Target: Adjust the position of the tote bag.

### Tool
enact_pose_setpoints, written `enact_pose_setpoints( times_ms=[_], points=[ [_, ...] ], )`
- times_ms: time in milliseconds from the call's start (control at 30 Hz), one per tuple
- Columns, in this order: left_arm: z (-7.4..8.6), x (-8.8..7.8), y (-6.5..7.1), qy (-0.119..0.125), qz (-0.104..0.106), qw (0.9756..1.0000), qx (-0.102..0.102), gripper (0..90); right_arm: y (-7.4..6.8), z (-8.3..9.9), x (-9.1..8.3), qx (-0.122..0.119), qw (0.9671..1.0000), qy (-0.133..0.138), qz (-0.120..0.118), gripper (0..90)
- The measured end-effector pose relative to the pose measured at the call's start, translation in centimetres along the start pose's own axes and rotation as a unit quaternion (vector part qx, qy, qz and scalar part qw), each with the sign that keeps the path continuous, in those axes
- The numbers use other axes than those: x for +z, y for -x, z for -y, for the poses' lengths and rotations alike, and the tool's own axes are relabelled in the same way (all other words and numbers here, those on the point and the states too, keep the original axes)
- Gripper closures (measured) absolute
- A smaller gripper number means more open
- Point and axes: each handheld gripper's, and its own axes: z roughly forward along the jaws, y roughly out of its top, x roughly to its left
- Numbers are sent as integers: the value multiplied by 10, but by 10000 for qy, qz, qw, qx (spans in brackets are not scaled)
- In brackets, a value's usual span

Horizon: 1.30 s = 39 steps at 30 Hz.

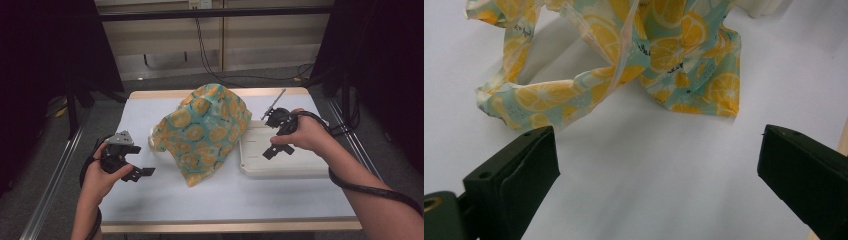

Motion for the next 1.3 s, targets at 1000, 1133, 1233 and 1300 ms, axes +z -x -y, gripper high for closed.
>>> enact_pose_setpoints(
  times_ms=[1000, 1133, 1233, 1300],
  points=[
    [-3, 10, 0, -83, 8, 9999, 69, 32, -22, -85, -29, 485, 9962, 718, -110, 67],
    [-4, 11, 0, -142, -61, 9998, 98, 34, -23, -90, -34, 578, 9946, 856, -19, 81],
    [-5, 12, 1, -240, -135, 9996, 117, 34, -24, -96, -40, 711, 9926, 979, 64, 108],
    [-5, 12, 2, -287, -141, 9994, 107, 34, -25, -100, -43, 812, 9912, 1035, 146, 137]
  ],
)
